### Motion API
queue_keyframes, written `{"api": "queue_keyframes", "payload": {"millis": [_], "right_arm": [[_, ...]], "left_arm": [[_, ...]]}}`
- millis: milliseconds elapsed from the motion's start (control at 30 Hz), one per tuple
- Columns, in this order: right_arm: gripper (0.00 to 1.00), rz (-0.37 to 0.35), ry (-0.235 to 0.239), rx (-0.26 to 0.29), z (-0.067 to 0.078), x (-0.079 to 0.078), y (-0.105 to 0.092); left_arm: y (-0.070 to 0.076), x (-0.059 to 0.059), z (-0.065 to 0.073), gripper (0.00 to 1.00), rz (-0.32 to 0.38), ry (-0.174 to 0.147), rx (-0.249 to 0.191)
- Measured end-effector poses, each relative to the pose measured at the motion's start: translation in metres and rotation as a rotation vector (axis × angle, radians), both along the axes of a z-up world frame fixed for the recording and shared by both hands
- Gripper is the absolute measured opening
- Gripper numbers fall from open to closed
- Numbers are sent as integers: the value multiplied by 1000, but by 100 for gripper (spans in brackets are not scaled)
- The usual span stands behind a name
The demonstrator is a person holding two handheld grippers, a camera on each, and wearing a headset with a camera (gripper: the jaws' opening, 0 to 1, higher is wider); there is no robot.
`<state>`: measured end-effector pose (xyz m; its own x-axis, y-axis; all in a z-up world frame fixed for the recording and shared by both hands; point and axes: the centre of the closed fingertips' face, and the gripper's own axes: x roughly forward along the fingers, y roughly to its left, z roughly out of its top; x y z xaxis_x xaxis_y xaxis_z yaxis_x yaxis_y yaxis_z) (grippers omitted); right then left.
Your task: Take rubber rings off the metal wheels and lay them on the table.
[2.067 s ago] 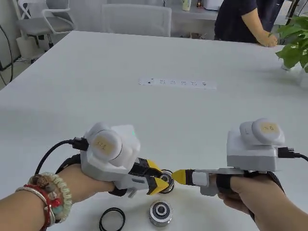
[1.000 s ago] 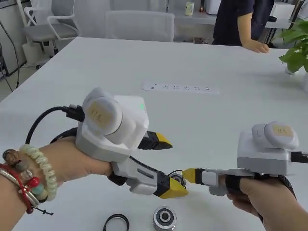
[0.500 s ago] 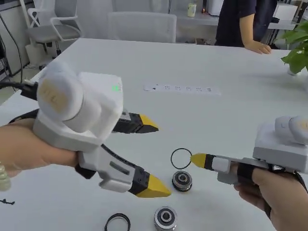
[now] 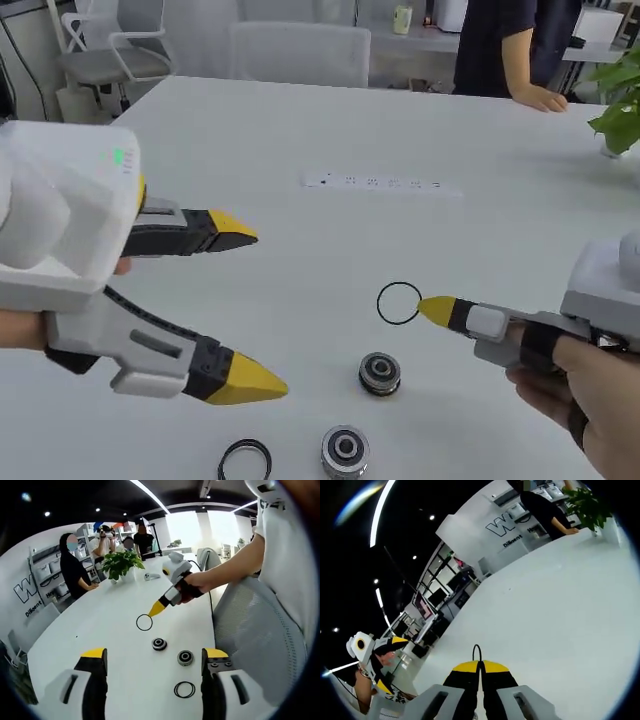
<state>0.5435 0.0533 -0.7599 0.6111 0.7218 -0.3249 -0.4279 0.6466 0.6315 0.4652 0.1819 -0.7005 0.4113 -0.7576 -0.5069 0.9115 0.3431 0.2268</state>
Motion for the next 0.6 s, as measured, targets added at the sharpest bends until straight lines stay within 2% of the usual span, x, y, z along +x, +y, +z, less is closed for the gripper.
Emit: {"api": "queue_keyframes", "payload": {"millis": [333,500,600], "right_arm": [[0,-4,-32,33,15,-1,0],[0,1,-54,50,24,-3,1],[0,5,-64,59,28,-3,2]], "left_arm": [[30,-9,-3,79,91,2,-11],[52,-17,-14,80,164,21,5],[61,-22,-17,80,199,35,-8]]}}
